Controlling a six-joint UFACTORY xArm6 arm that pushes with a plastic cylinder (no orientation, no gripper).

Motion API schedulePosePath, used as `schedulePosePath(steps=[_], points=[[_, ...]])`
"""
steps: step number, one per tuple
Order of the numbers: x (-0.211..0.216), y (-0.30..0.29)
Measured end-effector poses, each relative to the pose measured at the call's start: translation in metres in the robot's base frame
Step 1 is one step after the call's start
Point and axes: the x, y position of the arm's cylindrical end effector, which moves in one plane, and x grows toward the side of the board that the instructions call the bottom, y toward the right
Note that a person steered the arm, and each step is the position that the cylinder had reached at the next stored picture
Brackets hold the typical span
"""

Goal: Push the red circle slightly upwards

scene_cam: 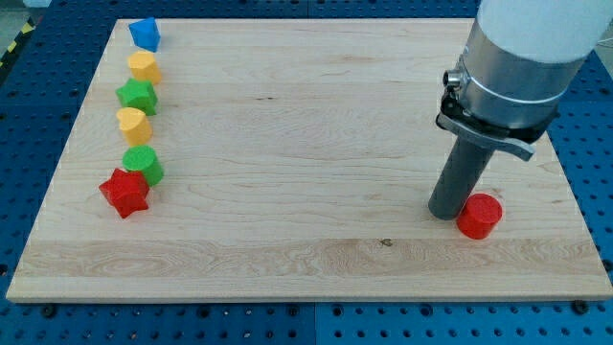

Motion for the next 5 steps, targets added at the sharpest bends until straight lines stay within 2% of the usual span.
schedulePosePath(steps=[1,2,3,4,5], points=[[-0.010,0.023],[0.025,0.041],[0.030,0.044],[0.039,-0.002],[0.077,0.002]])
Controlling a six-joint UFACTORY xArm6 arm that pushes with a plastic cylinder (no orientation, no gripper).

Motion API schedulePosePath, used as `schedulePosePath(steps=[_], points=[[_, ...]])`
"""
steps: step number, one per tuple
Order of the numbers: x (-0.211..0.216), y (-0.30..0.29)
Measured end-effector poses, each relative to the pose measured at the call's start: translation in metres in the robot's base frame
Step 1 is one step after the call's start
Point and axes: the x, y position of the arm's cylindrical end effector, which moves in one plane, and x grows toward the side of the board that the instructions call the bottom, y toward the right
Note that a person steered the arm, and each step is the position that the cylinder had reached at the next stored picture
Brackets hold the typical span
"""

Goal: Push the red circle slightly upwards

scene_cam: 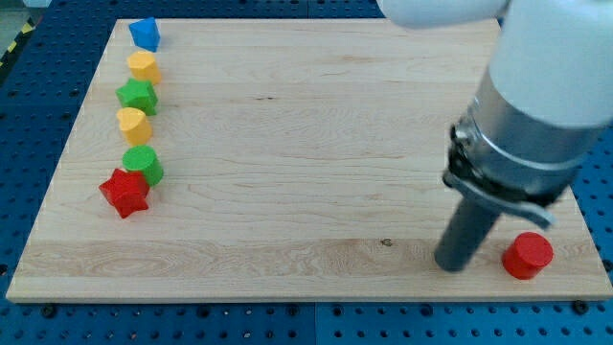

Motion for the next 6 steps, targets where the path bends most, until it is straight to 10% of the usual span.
schedulePosePath(steps=[6], points=[[0.012,0.088]])
